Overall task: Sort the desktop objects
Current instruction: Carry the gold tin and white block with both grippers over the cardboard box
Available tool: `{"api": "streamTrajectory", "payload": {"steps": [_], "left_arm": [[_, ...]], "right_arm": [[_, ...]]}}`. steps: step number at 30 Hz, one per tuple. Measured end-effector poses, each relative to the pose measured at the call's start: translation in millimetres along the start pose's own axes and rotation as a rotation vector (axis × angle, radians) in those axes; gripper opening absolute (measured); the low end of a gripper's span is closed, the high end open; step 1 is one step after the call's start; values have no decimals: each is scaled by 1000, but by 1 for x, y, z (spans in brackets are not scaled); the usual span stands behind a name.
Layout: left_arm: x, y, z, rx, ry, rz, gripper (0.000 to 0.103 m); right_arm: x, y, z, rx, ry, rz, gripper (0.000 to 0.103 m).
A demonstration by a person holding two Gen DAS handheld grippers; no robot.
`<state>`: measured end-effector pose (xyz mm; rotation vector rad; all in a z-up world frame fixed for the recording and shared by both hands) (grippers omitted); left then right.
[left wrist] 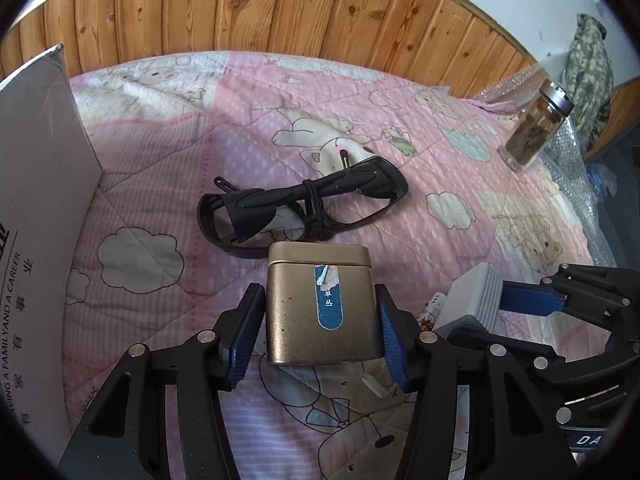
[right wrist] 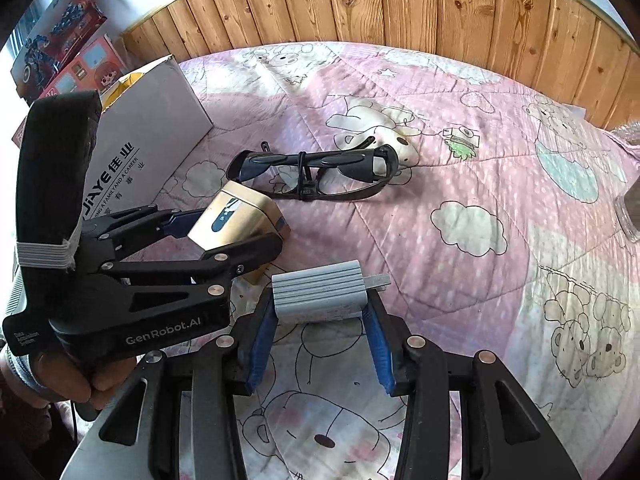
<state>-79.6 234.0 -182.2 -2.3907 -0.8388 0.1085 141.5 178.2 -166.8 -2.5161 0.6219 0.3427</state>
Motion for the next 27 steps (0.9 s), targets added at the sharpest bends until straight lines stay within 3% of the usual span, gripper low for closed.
{"api": "streamTrajectory", "payload": {"steps": [10, 27], "left_arm": [[2, -2, -23, 31, -18, 3, 52], [-16, 1, -122, 107, -101, -46, 52]], "right_arm": [[-9, -1, -10, 15, -17, 6, 44], [-57, -4, -63, 119, -46, 13, 44]]}}
Point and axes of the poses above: each gripper's, at about its wrist camera, not at the fingertips, and z roughly the way its jaws point, x to its right, y to its underside, the point moved 2 cm from there along z, roughly the way its jaws point, and after that the axes turned 7 degrees about z, right-handed, at the moved point
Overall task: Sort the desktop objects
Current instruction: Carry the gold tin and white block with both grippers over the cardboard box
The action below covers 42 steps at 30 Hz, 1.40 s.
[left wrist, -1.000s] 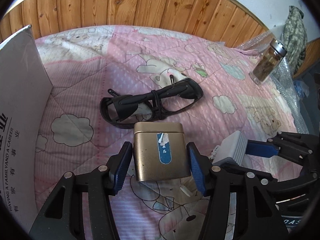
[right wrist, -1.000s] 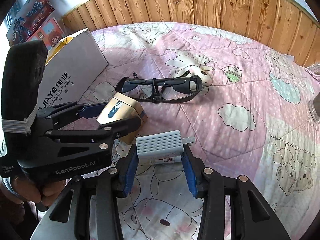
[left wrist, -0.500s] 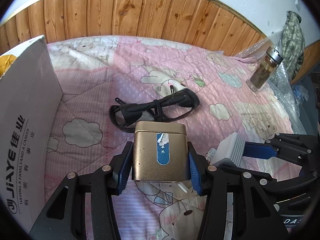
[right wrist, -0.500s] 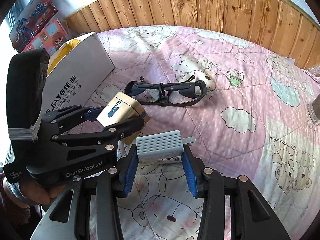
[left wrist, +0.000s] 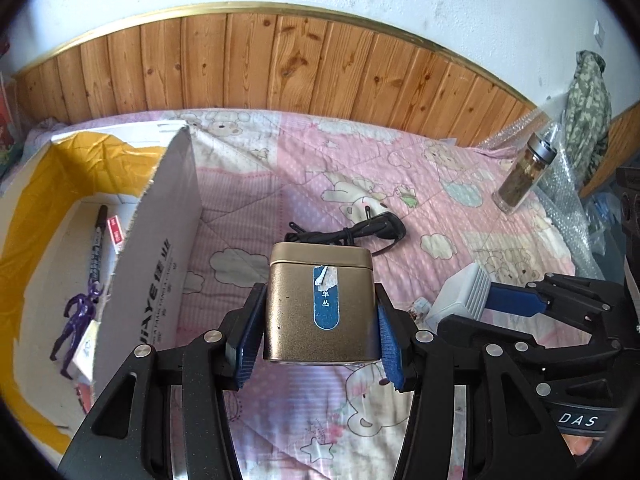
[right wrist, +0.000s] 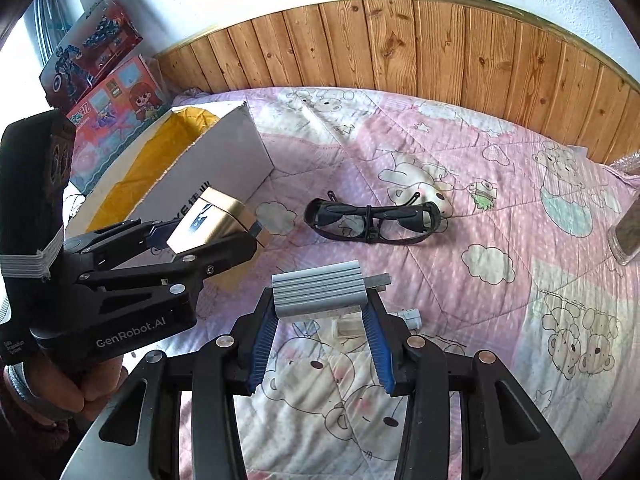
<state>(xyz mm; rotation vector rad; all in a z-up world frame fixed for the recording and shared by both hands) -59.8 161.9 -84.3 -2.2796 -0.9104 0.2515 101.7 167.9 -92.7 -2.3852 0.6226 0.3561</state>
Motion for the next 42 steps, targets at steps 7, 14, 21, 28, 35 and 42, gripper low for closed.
{"api": "streamTrajectory", "payload": {"steps": [7, 14, 21, 28, 35, 42], "left_arm": [[-12, 0, -40, 42, -18, -20, 52], [-28, 5, -72, 65, -38, -35, 52], [-47, 6, -101, 98, -52, -48, 52], [-69, 11, -111, 100, -74, -75, 52], [-81, 12, -121, 121, -67, -79, 52], [-93, 13, -128, 138, -62, -98, 52]], "right_arm": [[-31, -4, -20, 47, -21, -21, 44], [-59, -3, -32, 78, -33, -41, 44], [-86, -1, -41, 104, -44, -64, 44], [-109, 0, -43, 116, -45, -85, 44], [-125, -4, -44, 131, -34, -99, 44], [-145, -5, -44, 147, -24, -131, 44]]}}
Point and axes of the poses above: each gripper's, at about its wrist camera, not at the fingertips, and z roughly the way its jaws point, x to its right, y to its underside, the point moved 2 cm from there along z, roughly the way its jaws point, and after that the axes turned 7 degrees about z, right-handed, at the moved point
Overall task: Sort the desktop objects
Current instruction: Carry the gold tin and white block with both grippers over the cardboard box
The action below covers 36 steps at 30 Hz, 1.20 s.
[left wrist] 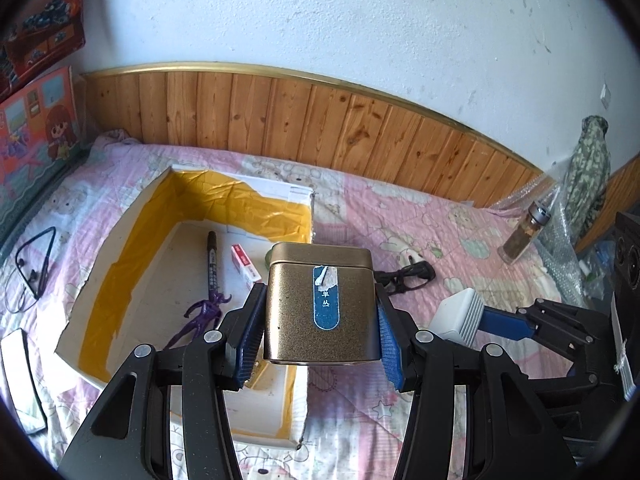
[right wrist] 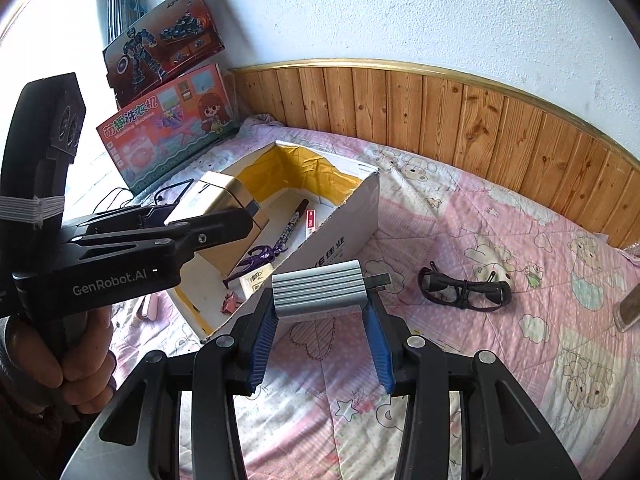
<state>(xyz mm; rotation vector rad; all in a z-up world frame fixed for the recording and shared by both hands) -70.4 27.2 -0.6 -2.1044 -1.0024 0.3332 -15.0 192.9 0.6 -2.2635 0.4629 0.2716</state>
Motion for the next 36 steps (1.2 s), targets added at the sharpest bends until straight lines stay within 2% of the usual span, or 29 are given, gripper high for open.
{"api": "streamTrajectory", "payload": {"steps": [18, 36], "left_arm": [[-39, -2, -18, 24, -16, -53, 52], [-90, -1, -16, 11, -36, -130, 52]], "right_arm": [[-46, -9, -1, 35, -5, -61, 44], [-76, -23, 9, 63, -1, -70, 44]]}}
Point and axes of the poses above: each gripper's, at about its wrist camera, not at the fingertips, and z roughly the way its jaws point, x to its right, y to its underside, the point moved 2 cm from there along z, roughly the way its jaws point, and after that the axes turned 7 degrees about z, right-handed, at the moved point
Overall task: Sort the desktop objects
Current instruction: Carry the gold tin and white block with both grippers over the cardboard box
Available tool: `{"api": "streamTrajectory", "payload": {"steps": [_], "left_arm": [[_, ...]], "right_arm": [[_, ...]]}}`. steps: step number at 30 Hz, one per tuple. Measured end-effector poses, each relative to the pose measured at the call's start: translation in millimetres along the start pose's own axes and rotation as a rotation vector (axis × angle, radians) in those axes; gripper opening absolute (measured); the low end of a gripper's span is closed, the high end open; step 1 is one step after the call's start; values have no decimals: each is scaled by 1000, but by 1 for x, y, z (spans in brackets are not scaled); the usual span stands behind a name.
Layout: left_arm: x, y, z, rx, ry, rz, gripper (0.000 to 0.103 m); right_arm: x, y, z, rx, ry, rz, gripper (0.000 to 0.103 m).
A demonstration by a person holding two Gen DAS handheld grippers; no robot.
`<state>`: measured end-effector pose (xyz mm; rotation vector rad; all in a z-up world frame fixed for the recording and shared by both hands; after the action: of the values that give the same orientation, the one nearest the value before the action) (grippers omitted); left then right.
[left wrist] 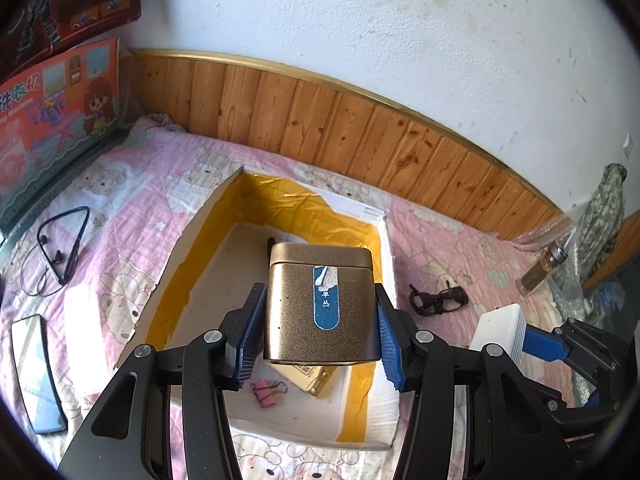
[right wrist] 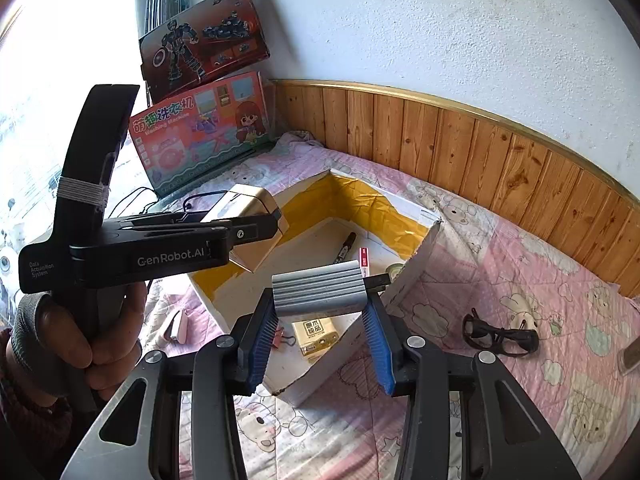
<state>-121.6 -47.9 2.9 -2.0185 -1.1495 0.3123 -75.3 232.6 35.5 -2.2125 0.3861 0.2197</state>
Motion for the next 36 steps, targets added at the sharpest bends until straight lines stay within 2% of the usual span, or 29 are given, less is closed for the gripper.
{"api": "streamTrajectory", "payload": {"steps": [19, 26, 36], "left_arm": [[-42, -2, 16, -56, -13, -71, 52], [-48, -4, 24, -73, -6, -95, 52], [-59, -7, 35, -105, -9, -127, 52]], "right_arm": [[-24, -15, 22, 1, -1, 2, 44], [-33, -18, 38, -20, 13, -13, 44], [-27, -21, 74, -72, 33, 36, 44]]}}
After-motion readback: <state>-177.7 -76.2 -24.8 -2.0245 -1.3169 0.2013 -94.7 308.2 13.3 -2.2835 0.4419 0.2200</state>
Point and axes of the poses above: each gripper's, at about its wrist camera, not at the fingertips, and z roughly the way its jaws point, x to its right, y to its underside, the point moved 2 cm from there along z, roughly the way its jaws point, and after that the axes turned 7 degrees about z, right-handed, at the moved point
